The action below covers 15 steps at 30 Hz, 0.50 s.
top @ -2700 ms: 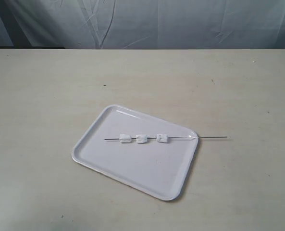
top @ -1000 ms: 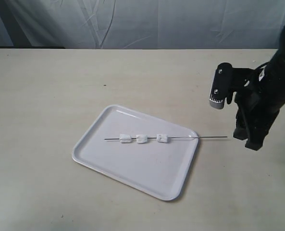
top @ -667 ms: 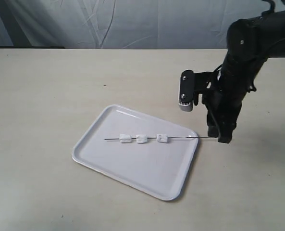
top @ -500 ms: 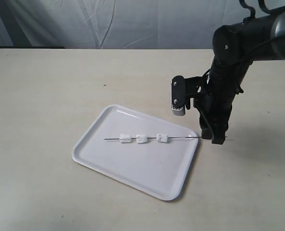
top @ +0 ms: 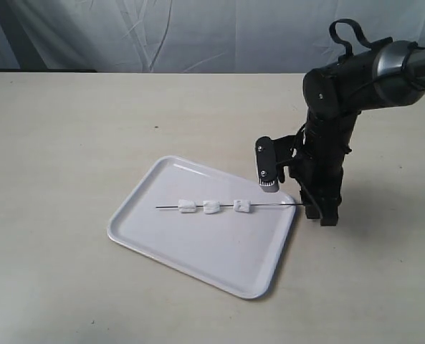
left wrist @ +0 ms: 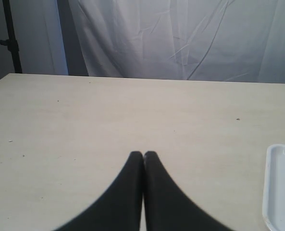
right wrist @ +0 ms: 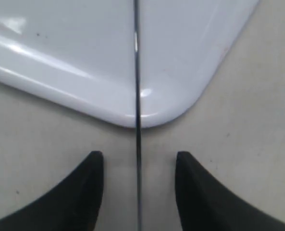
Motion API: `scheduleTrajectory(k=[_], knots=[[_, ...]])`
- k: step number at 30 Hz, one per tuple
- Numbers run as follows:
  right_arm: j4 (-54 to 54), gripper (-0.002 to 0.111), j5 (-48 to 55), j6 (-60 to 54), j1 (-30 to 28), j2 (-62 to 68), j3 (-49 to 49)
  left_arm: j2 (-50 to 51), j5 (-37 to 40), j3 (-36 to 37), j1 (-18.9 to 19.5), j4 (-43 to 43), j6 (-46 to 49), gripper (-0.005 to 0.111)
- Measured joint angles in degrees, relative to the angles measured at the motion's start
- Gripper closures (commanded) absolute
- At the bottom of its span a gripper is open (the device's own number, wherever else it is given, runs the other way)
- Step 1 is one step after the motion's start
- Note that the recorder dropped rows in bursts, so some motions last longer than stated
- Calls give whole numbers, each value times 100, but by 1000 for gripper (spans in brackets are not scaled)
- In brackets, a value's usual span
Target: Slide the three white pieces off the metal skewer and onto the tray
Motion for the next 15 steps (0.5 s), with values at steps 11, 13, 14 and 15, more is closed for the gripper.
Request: scheduleTrajectory(k=[11, 13, 14, 15], knots=[[-24, 84, 100, 0, 0, 208, -42, 0, 0, 0, 0, 0, 0, 107], [-13, 84, 136, 0, 0, 233, -66, 0, 0, 0, 0, 0, 0, 107], [-11, 87, 148, 0, 0, 242, -80, 0, 0, 0, 0, 0, 0, 107], [0, 93, 148, 0, 0, 257, -80, 0, 0, 0, 0, 0, 0, 107]])
